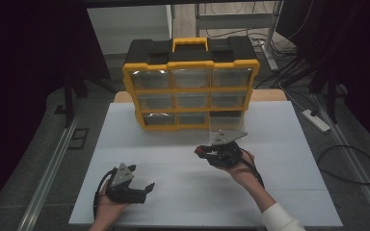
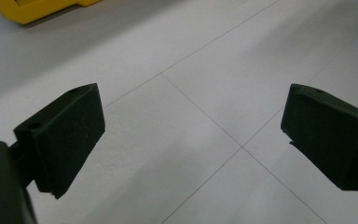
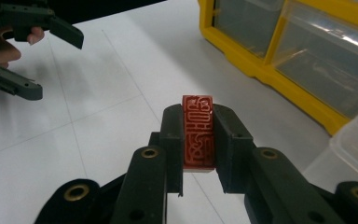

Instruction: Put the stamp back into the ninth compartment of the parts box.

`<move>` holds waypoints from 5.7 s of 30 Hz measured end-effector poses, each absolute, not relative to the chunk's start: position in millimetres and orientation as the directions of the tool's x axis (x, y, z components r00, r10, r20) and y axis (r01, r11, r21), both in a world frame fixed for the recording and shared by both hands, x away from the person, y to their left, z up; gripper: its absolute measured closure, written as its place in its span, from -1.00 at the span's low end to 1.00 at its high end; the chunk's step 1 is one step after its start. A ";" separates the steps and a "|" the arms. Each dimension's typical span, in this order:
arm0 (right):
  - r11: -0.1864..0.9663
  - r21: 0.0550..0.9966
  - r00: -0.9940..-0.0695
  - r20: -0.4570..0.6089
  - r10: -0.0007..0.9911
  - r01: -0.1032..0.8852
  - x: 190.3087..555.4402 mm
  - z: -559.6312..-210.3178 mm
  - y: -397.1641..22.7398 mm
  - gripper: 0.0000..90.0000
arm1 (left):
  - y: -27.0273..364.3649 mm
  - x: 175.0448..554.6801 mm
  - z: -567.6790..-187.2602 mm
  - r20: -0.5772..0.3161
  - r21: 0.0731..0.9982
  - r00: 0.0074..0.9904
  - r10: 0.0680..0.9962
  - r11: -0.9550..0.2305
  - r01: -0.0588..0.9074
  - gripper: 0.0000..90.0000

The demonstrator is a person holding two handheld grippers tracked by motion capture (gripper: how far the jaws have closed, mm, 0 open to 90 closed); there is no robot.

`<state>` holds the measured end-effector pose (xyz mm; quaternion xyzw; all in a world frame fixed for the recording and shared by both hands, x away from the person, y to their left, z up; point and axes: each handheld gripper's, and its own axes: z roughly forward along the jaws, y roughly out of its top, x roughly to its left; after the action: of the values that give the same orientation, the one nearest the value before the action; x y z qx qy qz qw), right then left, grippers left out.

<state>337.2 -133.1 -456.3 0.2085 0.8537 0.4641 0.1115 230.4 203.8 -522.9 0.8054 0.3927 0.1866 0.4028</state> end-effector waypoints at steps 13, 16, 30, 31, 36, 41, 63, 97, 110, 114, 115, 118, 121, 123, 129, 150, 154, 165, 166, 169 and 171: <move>0.434 0.865 -0.870 0.003 0.493 0.249 339.1 -446.9 -143.2 0.66 | 204.0 230.3 -522.7 -0.017 0.796 0.622 0.783 -0.366 0.482 -0.86; 0.421 0.872 -0.864 0.003 0.504 0.249 339.6 -444.4 -146.1 0.66 | 204.0 230.3 -522.7 -0.015 0.794 0.622 0.782 -0.368 0.483 -0.86; 0.373 0.891 -0.842 0.016 0.540 0.257 341.7 -436.9 -156.1 0.66 | 204.5 230.4 -522.3 -0.014 0.794 0.623 0.782 -0.370 0.482 -0.85; 0.373 0.891 -0.840 0.016 0.543 0.258 341.9 -436.3 -156.8 0.66 | 204.6 230.4 -522.3 -0.013 0.795 0.623 0.782 -0.370 0.481 -0.85; 0.361 0.896 -0.830 0.015 0.557 0.258 342.3 -433.6 -159.8 0.66 | 204.7 230.3 -522.2 -0.012 0.795 0.622 0.783 -0.369 0.481 -0.85; 0.348 0.900 -0.822 0.018 0.569 0.261 343.2 -431.6 -162.8 0.66 | 204.5 230.4 -522.3 -0.013 0.795 0.623 0.782 -0.370 0.481 -0.85; 0.313 0.913 -0.796 0.020 0.605 0.261 347.8 -424.9 -174.6 0.66 | 204.2 230.1 -522.0 -0.011 0.796 0.623 0.782 -0.371 0.479 -0.85; 0.250 0.923 -0.694 0.026 0.719 0.294 380.5 -428.8 -206.3 0.66 | 203.5 230.4 -522.3 -0.007 0.792 0.625 0.781 -0.376 0.480 -0.85; 0.263 0.905 -0.665 0.028 0.746 0.333 397.8 -440.2 -210.7 0.66 | 204.1 230.1 -522.2 -0.007 0.792 0.623 0.782 -0.376 0.480 -0.85; 0.271 0.901 -0.660 0.023 0.750 0.339 399.4 -442.4 -210.5 0.66 | 204.3 229.9 -522.0 -0.007 0.793 0.624 0.781 -0.376 0.479 -0.85; 0.274 0.900 -0.659 0.020 0.752 0.340 399.7 -443.0 -210.6 0.66 | 204.3 229.9 -522.0 -0.007 0.793 0.624 0.781 -0.375 0.479 -0.85; 0.273 0.899 -0.656 0.021 0.754 0.343 400.5 -444.2 -211.4 0.65 | 204.2 229.9 -522.0 -0.007 0.793 0.624 0.781 -0.376 0.479 -0.85; 0.274 0.898 -0.655 0.021 0.755 0.345 400.9 -444.9 -212.1 0.65 | 204.1 229.9 -522.1 -0.007 0.793 0.624 0.781 -0.376 0.479 -0.85; 0.272 0.897 -0.654 0.024 0.756 0.347 401.2 -445.1 -212.5 0.65 | 204.2 229.9 -522.1 -0.006 0.793 0.624 0.781 -0.377 0.479 -0.85; 0.278 0.898 -0.636 0.002 0.771 0.340 400.0 -446.1 -210.3 0.01 | 204.4 229.8 -522.0 -0.006 0.793 0.624 0.781 -0.376 0.479 -0.85; 0.253 0.906 -0.667 0.041 0.744 0.338 389.0 -437.1 -215.7 -0.36 | 204.1 231.8 -522.1 -0.014 0.794 0.624 0.781 -0.371 0.482 -0.85; 0.258 0.907 -0.673 0.037 0.738 0.333 386.1 -436.7 -216.1 -0.37 | 204.2 231.2 -521.6 -0.018 0.795 0.623 0.782 -0.367 0.484 -0.85; 0.310 0.909 -0.730 -0.008 0.684 0.281 372.7 -435.1 -208.5 -0.38 | 204.3 229.0 -519.8 -0.018 0.800 0.622 0.783 -0.362 0.478 -0.85; 0.315 0.907 -0.731 -0.012 0.683 0.279 370.6 -434.8 -208.4 -0.38 | 204.1 229.1 -519.6 -0.017 0.800 0.623 0.782 -0.363 0.477 -0.85; 0.317 0.908 -0.728 -0.019 0.686 0.275 362.8 -433.9 -209.3 -0.38 | 203.4 228.1 -520.0 -0.014 0.801 0.632 0.775 -0.370 0.471 -0.85; 0.324 0.907 -0.725 -0.032 0.688 0.269 353.7 -433.3 -210.8 -0.38 | 204.1 228.4 -520.1 -0.019 0.802 0.637 0.771 -0.369 0.470 -0.85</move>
<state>353.7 -210.8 -433.3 0.3045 0.7857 0.4950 0.2120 228.4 204.1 -520.1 0.8066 0.3846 0.1837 0.4096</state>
